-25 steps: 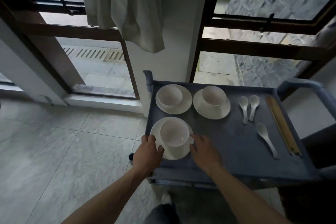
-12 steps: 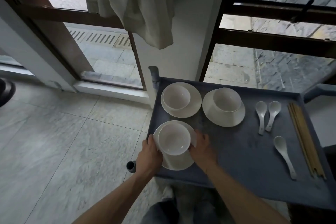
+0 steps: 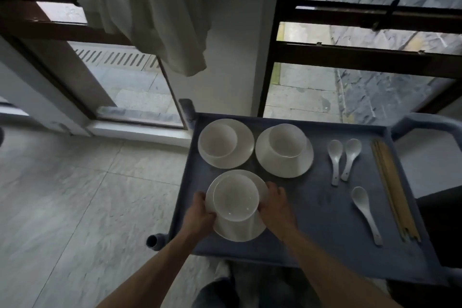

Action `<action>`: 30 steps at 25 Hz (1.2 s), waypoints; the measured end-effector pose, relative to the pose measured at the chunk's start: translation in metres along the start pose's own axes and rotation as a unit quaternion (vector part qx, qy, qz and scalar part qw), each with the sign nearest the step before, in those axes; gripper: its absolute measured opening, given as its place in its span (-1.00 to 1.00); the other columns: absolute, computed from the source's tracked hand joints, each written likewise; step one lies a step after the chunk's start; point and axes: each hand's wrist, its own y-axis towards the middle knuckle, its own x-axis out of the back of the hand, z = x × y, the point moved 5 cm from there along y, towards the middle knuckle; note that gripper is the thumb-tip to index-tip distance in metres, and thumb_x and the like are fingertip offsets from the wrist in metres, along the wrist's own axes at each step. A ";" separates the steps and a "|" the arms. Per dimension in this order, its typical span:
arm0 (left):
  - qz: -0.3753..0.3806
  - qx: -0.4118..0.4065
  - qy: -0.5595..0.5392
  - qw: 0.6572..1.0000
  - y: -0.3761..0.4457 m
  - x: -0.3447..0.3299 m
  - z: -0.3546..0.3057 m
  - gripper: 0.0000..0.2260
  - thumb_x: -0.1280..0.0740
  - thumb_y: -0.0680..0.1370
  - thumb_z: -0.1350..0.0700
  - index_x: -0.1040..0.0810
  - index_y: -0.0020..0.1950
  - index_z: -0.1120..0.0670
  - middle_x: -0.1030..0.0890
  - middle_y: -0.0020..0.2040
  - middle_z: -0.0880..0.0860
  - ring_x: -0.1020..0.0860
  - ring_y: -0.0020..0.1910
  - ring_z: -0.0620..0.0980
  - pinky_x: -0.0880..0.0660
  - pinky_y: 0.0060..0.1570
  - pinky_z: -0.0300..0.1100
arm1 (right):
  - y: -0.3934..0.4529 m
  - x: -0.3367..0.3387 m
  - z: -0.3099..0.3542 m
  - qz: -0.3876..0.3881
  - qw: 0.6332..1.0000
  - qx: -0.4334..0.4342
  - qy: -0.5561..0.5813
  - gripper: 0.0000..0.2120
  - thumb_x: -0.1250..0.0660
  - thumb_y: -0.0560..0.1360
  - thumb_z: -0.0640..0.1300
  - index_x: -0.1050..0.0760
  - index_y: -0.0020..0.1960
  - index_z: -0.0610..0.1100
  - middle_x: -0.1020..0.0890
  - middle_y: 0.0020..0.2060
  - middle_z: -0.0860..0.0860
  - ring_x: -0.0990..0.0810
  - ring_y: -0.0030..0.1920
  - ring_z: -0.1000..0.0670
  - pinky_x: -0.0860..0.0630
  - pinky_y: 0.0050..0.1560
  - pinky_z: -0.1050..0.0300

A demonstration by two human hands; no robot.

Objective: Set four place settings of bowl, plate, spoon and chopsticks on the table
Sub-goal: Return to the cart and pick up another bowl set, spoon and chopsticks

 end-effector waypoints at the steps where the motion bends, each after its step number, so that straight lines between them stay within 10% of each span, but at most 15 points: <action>1: 0.012 -0.006 -0.013 1.000 0.000 -0.006 -0.009 -0.62 -0.32 0.41 0.23 -0.30 0.18 0.07 -0.53 -0.04 0.08 -0.54 -0.06 0.10 -0.54 -0.14 0.02 | 0.000 0.009 -0.007 -0.009 1.000 -0.009 0.006 -0.51 -0.28 0.50 -0.04 -0.22 0.39 0.01 -0.35 0.24 -0.04 -0.55 0.06 -0.21 -0.52 -0.03 -0.10; 6: 0.082 -0.003 -0.086 0.993 0.001 -0.050 -0.047 -0.60 -0.32 0.42 0.21 -0.28 0.20 0.06 -0.53 -0.02 0.17 -0.56 -0.23 0.06 -0.53 -0.44 -0.12 | -0.004 0.054 -0.048 -0.036 0.998 -0.032 0.048 -0.56 -0.29 0.51 -0.03 -0.28 0.35 0.03 -0.38 0.26 -0.03 -0.52 0.11 -0.14 -0.52 0.02 -0.10; 13: 0.099 0.039 -0.209 0.972 -0.006 -0.115 -0.081 -0.69 -0.33 0.51 0.36 -0.41 0.05 -0.02 -0.60 -0.05 0.23 -0.61 -0.20 0.15 -0.62 -0.31 -0.01 | -0.004 0.106 -0.113 -0.049 0.996 -0.046 0.064 -0.59 -0.28 0.52 0.03 -0.36 0.35 0.01 -0.46 0.25 -0.01 -0.51 0.20 -0.10 -0.50 0.08 -0.03; 19: 0.088 0.031 -0.190 0.977 -0.007 -0.140 -0.091 -0.66 -0.33 0.50 0.39 -0.41 0.03 -0.04 -0.58 -0.03 0.20 -0.63 -0.07 0.23 -0.65 -0.18 0.16 | -0.012 0.152 -0.174 -0.251 0.960 -0.121 0.009 -0.72 -0.28 0.54 0.02 -0.51 0.18 -0.08 -0.56 0.10 -0.09 -0.53 0.10 -0.13 -0.50 0.01 0.01; 30: 0.064 0.042 -0.185 0.980 0.000 -0.148 -0.088 -0.64 -0.32 0.50 0.41 -0.44 0.12 -0.01 -0.60 -0.02 0.31 -0.63 -0.09 0.29 -0.65 -0.24 0.10 | -0.002 0.152 -0.196 -0.137 0.974 -0.179 -0.029 -0.76 -0.22 0.55 -0.03 -0.35 0.13 -0.14 -0.57 0.05 -0.11 -0.59 0.03 -0.15 -0.42 -0.16 0.08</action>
